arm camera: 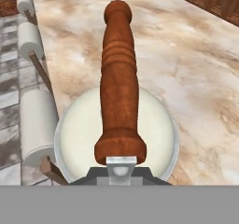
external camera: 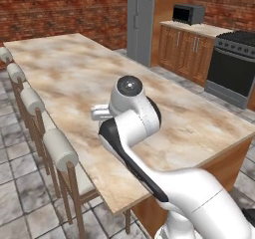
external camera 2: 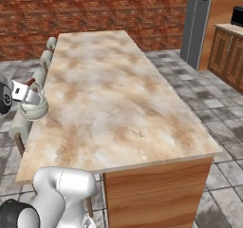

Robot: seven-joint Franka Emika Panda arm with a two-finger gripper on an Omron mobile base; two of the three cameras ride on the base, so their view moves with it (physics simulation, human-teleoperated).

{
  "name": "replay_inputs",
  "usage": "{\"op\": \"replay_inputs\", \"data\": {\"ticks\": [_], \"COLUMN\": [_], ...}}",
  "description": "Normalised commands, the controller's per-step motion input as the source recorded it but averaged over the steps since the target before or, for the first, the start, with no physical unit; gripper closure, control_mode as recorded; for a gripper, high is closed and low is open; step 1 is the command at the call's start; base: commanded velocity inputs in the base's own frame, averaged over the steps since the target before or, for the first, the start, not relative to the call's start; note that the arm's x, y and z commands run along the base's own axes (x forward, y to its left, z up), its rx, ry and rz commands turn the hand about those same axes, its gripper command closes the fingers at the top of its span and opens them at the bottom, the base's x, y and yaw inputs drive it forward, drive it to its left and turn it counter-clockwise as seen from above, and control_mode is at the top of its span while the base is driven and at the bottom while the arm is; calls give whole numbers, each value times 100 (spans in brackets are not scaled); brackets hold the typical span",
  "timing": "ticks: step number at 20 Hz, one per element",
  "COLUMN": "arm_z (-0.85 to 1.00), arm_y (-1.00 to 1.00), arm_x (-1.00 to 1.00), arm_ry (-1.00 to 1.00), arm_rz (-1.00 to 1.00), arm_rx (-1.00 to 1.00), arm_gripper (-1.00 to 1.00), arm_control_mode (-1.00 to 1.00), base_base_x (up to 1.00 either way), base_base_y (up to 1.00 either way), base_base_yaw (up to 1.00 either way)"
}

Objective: The kettle is done boiling. Turn off the stove, then wait for 300 timesteps before moving the kettle to the dining table.

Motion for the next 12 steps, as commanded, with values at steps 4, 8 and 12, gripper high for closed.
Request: {"op": "replay_inputs", "data": {"ticks": [4, 8, 12], "arm_z": [-19, -27, -27], "arm_y": [0, 0, 0], "arm_x": [22, 20, 22], "arm_ry": [0, 0, 2], "arm_rz": [0, 0, 0], "arm_rx": [0, 0, 0], "arm_gripper": [100, 100, 100], "arm_control_mode": [-100, -100, -100], "base_base_x": [0, 0, 0], "base_base_y": [0, 0, 0], "base_base_yaw": [0, 0, 0]}}
